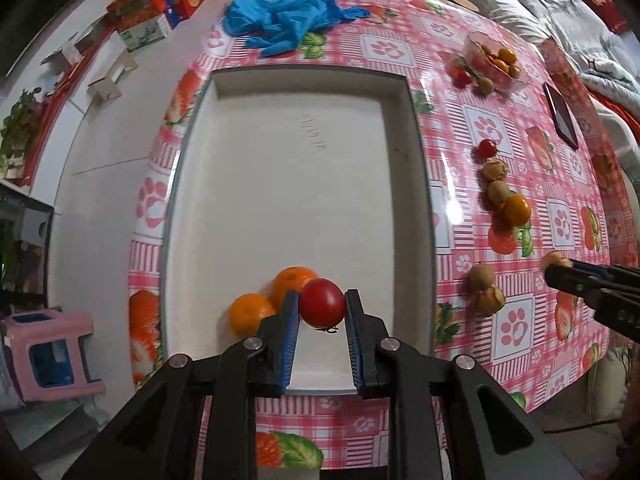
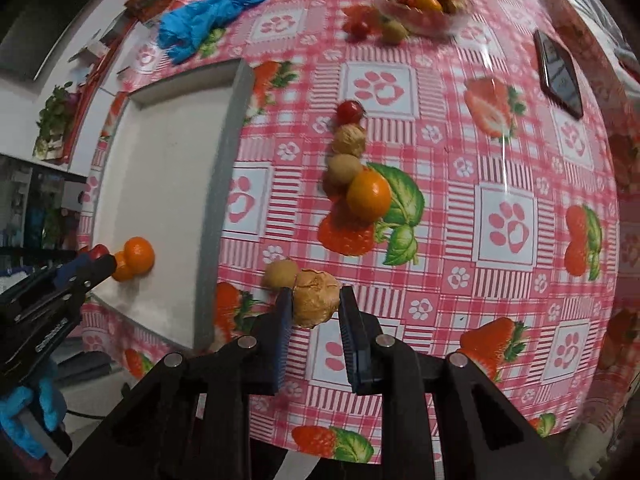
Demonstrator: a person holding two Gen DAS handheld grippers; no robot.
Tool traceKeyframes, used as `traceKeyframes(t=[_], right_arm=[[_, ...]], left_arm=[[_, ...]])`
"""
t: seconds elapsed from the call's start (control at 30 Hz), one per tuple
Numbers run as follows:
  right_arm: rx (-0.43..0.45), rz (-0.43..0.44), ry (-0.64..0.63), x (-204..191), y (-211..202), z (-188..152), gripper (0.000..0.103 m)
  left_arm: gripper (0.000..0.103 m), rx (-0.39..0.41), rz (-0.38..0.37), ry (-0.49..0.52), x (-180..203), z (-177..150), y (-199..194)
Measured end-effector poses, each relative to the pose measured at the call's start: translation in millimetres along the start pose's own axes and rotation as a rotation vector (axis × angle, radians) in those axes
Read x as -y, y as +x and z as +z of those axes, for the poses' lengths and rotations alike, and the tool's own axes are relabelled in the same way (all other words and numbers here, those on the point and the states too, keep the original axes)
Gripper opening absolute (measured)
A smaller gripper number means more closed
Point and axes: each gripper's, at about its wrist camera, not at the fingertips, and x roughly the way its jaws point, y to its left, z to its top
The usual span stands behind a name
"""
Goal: Organize fruits
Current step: 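Release the tomato in the tray with the left gripper while the right gripper drops the husked fruit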
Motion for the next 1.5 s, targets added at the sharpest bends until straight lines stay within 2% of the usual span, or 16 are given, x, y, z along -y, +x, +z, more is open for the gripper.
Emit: traceKeyframes(t=[0.07,0.37,0.7,1.3,1.5], right_arm=[[0.004,0.003,-0.02,-6,-8,-7,0.025],[-0.003,0.03,-0.13,-52,-8,1,0.025],[-0.05,0.059,-0.229,-89,8,3,0.025],[-0.141,0.111,-0.266,-123,45,5,0.026],[-0.156,0.124,-0.273,-130,49,6,0.028]], left_arm=[[0.024,0.002,-0.001,-0.018,-8,-2,-2],[0.024,0.01,0.003,-0.055,-29,-8,-10],[0.024,0.0,0.011,-0.073,-42,-14,-6],[0.024,-0.045,0.022,-0.041,-42,-15,12],[0.024,-0.038,0.04,-0.013,-36,-16,14]])
